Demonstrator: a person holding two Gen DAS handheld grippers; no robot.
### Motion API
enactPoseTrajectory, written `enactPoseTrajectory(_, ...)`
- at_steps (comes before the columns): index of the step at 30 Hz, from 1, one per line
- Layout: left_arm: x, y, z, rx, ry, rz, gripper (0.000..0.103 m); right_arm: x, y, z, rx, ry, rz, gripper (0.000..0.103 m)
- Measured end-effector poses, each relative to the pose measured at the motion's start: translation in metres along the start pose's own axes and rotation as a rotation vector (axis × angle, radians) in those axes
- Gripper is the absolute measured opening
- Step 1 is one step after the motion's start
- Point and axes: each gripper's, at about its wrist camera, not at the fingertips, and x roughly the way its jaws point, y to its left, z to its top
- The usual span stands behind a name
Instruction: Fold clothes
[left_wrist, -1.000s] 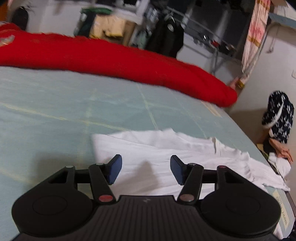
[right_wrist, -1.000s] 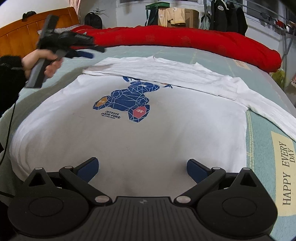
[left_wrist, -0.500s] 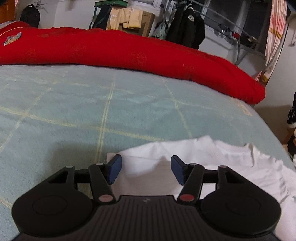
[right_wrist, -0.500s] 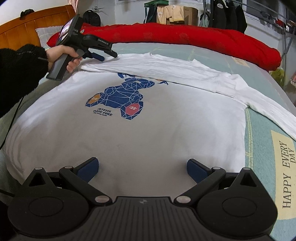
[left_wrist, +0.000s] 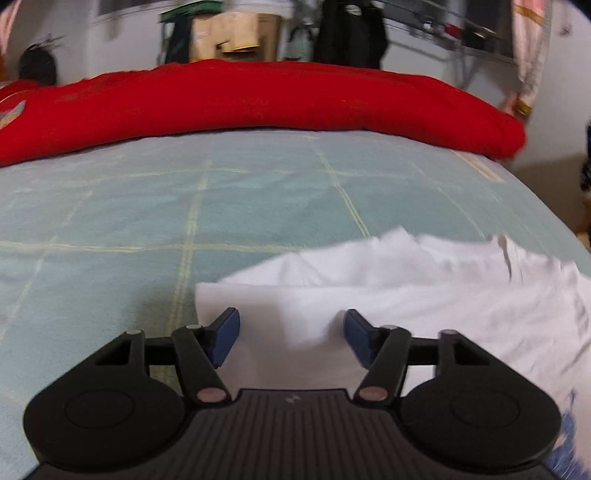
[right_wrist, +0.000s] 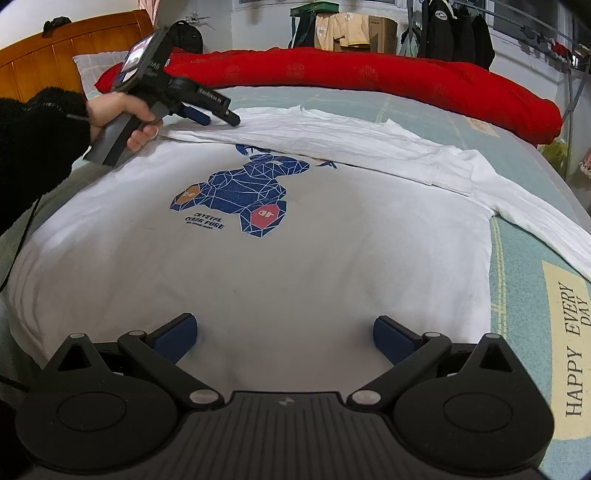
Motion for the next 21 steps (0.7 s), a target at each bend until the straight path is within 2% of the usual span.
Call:
enactPoseTrajectory(1,-0.006,-0.003,0.002,-0.005,-0.008,-0.010,0.062,0.000,0.000,-0.001,0.001,-0.002,-0.003,0.103)
enactPoseTrajectory(4,-0.027,-0.025,0.001,0.068,-0.041,-0.086,0.065,-0.001,0.002,-0.002,0.003,-0.005,-0.011,0.103)
enactPoseTrajectory(8,-0.037,-0.060,-0.012,0.175,-0.015,-0.138,0.067,0.000,0.004,-0.001,0.004,-0.003,-0.021,0.103)
enactPoseTrajectory(11,-0.029,-0.079,-0.022,0.232,0.003,-0.126,0.067,-0.001,0.004,-0.002,0.010,-0.006,-0.025,0.103)
enactPoseTrajectory(13,-0.018,-0.084,-0.030,0.230,0.031,-0.114,0.067,-0.003,0.005,-0.004,0.010,-0.006,-0.028,0.103)
enactPoseTrajectory(18,-0.025,-0.091,-0.036,0.241,0.025,-0.076,0.070,-0.009,0.003,-0.009,0.011,-0.007,-0.023,0.103)
enactPoseTrajectory(21,-0.036,-0.103,-0.028,0.291,-0.036,-0.083,0.070,-0.010,0.002,-0.012,0.015,-0.018,-0.018,0.103)
